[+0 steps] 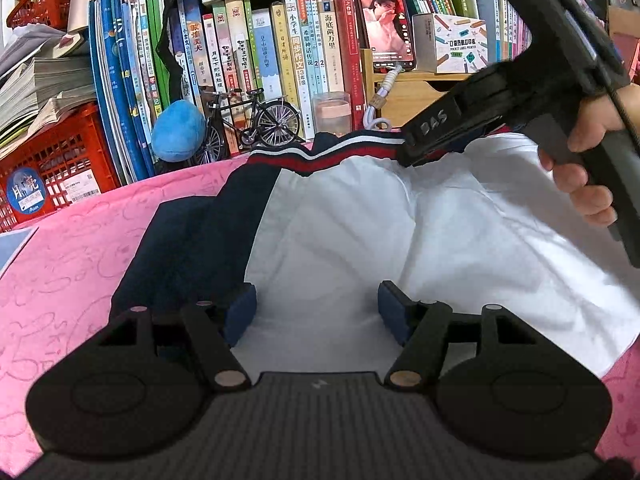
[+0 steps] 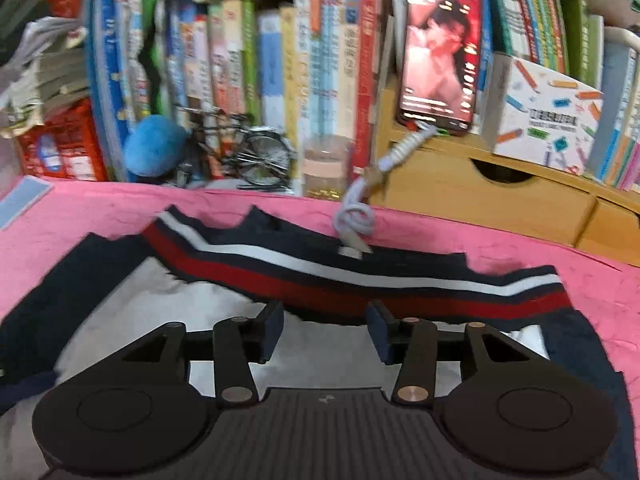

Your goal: Fold clothes

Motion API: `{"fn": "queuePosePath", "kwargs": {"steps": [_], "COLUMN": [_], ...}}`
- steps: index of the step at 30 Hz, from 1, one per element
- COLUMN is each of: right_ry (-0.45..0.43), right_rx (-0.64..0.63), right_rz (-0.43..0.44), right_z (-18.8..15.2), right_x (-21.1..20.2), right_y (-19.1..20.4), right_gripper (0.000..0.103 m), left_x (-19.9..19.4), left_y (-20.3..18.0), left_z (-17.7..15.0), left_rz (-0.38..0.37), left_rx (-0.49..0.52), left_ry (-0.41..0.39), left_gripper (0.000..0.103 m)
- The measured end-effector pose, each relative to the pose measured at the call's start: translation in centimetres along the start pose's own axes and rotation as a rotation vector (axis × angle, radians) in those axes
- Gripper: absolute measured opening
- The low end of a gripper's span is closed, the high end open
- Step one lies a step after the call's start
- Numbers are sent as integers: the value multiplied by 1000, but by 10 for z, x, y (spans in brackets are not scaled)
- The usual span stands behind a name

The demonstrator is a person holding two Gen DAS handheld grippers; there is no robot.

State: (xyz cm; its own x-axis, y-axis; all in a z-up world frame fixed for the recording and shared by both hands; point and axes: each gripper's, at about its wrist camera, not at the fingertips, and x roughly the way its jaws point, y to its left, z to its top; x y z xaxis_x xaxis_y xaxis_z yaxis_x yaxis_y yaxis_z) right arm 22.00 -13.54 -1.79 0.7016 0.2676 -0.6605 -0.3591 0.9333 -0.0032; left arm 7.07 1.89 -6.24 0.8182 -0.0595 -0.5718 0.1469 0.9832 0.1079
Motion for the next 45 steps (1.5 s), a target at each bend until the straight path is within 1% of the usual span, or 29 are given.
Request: {"fn": "queuePosePath", "kwargs": {"steps": [1, 3, 4, 5, 6, 7, 10, 13, 16, 18, 19, 21, 22, 23, 24, 25, 30, 31, 33, 35, 36, 37, 38, 39, 40, 42, 44, 45], "right_ry": [2, 37, 55, 51, 40, 29, -22, -60, -62, -46, -43, -36, -34, -33, -33, -34, -18, -16, -11, -4, -7, -14, -23, -39, -57, -119, -170, -196], "right_rx": [-12, -18, -16, -15, -15, -15, 4, 10, -59, -125, -138, -108, -74, -59, -77, -102, 65, 104, 185, 282, 310, 315, 314, 307, 300, 269, 239, 224], "right_rz": [-10, -46, -49, -44, -37, -31, 17, 53, 65, 28, 10, -12, -14, -20, -70, -132, -230, -255, -306, -280, -284, -285, -286, -278, -268, -230, -185, -163], "right_z": [-1, -4, -7, -10, -11, -13, -25, -44, -67, -84, -91, -102, -106, -110, -113, -117, -139, -145, -156, -166, -170, -171, -172, -171, -169, -154, -135, -125], "right_x": [4, 17, 23, 21, 17, 13, -13, -41, -61, -68, -70, -74, -77, -82, -85, -88, -107, -110, -116, -122, -125, -129, -133, -136, -140, -141, -137, -134], "right_y": [1, 2, 2, 3, 4, 5, 7, 10, 23, 30, 29, 14, 3, -7, -13, -17, -88, -103, -134, -159, -167, -170, -171, -169, -167, -154, -139, -132], "right_gripper": [60, 67, 67, 67, 70, 76, 83, 87, 88, 88, 88, 89, 89, 86, 87, 90, 91, 97, 100, 101, 101, 100, 99, 96, 95, 95, 95, 89], "left_x": [0, 0, 0, 1, 1, 1, 1, 2, 3, 3, 3, 4, 4, 4, 5, 5, 5, 3, -3, -14, -20, -29, -38, -47, -55, -59, -48, -41], "left_y": [0, 1, 1, 1, 1, 1, 1, 2, 2, 2, 2, 4, 5, 6, 6, 7, 13, 15, 20, 26, 29, 34, 39, 41, 42, 41, 35, 32], "left_z": [0, 0, 0, 0, -1, -1, -2, -2, -2, -2, -2, -2, -2, -2, -2, -2, -3, -4, -8, -11, -12, -9, -6, -1, 6, 25, 45, 54], "left_rz": [0, -1, -1, -1, -1, -1, 0, -1, 1, 3, 4, 0, 2, 4, 3, 3, -4, -6, -11, -18, -22, -3, 18, 68, 112, 115, 105, 101], "left_rx": [0, 0, 0, 0, 0, -1, 1, 0, 0, -2, -5, -14, -19, -24, -28, -30, -57, -55, -45, -43, -49, -69, -88, -84, -73, -50, -34, -27], "left_ry": [0, 0, 0, 0, 0, 0, 1, 1, 2, 3, 4, 7, 10, 13, 14, 14, 17, 15, 6, -4, -7, -8, -8, -28, -61, -104, -146, -171], "left_gripper": [68, 68, 68, 68, 68, 68, 68, 69, 69, 70, 72, 74, 77, 78, 78, 78, 82, 82, 82, 82, 82, 81, 75, 72, 72, 72, 72, 72]}}
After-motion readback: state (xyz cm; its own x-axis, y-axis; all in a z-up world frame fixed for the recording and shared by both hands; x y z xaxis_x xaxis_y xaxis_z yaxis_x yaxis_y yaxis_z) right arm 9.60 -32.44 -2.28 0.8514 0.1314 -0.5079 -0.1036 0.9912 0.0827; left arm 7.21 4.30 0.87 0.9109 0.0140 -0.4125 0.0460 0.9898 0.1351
